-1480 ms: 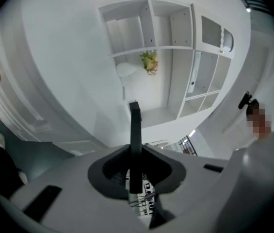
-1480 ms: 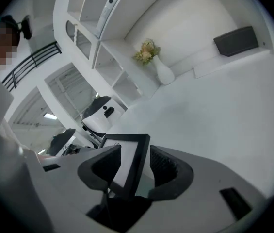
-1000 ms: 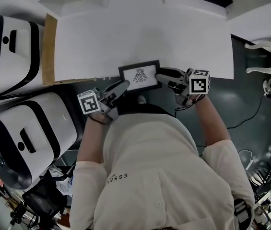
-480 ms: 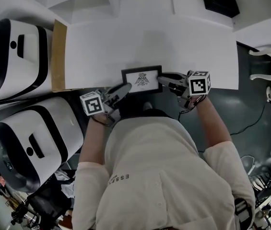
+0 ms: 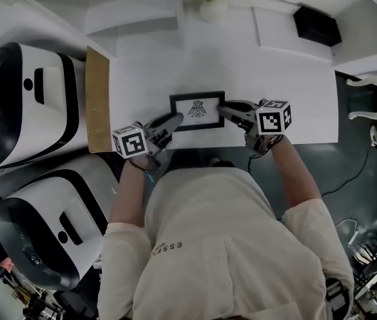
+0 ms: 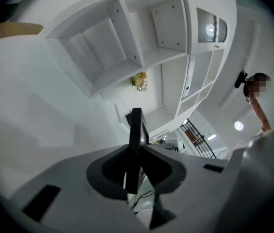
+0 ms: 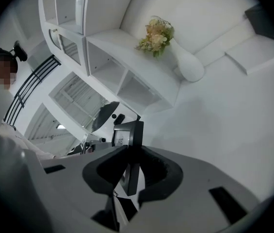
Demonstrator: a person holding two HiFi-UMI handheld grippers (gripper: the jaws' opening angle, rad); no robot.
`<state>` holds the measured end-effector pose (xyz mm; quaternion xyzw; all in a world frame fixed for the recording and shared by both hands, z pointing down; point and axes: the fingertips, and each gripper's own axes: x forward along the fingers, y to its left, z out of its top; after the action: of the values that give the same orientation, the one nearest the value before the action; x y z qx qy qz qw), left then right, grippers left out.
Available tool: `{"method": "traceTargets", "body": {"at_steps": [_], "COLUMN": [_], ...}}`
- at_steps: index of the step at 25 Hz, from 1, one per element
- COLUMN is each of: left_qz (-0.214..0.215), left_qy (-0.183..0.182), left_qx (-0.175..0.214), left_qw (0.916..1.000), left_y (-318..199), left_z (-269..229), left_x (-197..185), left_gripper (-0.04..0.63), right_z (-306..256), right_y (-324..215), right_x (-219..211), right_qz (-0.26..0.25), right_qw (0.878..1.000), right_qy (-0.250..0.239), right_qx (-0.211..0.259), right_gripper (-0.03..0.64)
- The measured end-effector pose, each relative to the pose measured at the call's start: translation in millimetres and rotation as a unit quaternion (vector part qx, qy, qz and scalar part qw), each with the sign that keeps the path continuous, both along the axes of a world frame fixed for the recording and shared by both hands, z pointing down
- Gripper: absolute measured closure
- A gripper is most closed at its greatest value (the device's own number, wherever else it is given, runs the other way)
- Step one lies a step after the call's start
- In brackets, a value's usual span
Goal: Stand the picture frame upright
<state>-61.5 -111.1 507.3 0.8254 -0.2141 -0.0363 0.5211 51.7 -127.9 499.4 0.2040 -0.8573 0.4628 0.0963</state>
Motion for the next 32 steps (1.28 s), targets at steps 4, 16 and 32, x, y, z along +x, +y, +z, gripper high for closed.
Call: {"method": "traceTargets", "body": {"at_steps": [4, 16, 32], "left_qz": [0.017, 0.086, 0.115], "left_qy": [-0.01, -0.114, -0.192], "left_qx": [0.011, 0.092, 0.169], "left_qw": [0.9998, 0.9855, 0.9598], "left_y": [-33, -124, -194], "left_z": [0, 17, 43], "left_x": [-20, -44, -46], "left_gripper": [0.522, 0.517, 0.506], "right_z": [-3, 10, 36], "right_y": [-31, -115, -186], "right_x": [-20, -47, -54], "right_qz": [0.025, 0.081, 0.104], "right_qw": [1.0, 0.989, 0.964], "right_qy": [0.009, 0.101, 0.205], "right_qx": [0.007, 0.069, 0.135], "right_gripper": [0.526, 0.526, 0.526]}}
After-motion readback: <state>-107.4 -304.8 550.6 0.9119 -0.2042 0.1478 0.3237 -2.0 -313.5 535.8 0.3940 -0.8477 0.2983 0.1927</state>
